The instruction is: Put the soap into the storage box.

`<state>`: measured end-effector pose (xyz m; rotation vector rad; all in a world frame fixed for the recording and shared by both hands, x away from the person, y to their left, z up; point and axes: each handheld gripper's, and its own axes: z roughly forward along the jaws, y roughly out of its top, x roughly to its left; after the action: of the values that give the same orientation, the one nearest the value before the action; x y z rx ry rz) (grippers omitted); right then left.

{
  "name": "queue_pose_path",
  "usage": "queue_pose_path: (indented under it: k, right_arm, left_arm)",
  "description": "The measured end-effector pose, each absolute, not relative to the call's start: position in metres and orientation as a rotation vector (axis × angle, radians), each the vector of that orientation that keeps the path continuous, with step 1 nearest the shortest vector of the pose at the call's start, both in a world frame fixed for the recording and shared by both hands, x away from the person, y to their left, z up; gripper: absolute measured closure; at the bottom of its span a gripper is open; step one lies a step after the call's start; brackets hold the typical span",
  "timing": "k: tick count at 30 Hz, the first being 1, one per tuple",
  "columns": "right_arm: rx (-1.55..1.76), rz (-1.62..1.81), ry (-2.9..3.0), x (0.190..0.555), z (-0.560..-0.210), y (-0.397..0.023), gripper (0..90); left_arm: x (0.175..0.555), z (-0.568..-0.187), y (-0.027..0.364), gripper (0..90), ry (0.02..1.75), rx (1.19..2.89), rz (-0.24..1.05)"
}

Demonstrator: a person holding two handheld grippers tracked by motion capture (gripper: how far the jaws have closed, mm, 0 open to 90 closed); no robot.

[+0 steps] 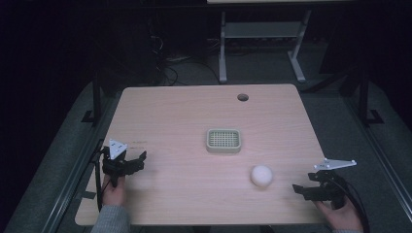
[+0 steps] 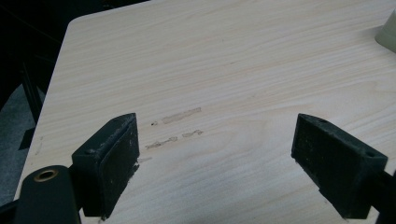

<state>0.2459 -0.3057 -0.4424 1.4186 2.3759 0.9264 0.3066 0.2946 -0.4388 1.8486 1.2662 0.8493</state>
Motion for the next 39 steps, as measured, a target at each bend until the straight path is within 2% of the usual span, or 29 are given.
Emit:
queue_pose_path:
  k: [10, 39]
  right_arm:
    - [1.397, 0.903, 2.414, 0.247, -0.44, -0.299, 20.6]
    - [1.212, 0.778, 2.584, 0.271, -0.398, -0.258, 20.0]
  left_arm:
    - [0.306, -0.439, 0.294, 14.8, 1.27, 1.842, 0.849]
    - [0.306, -0.437, 0.296, 14.8, 1.268, 1.829, 0.856]
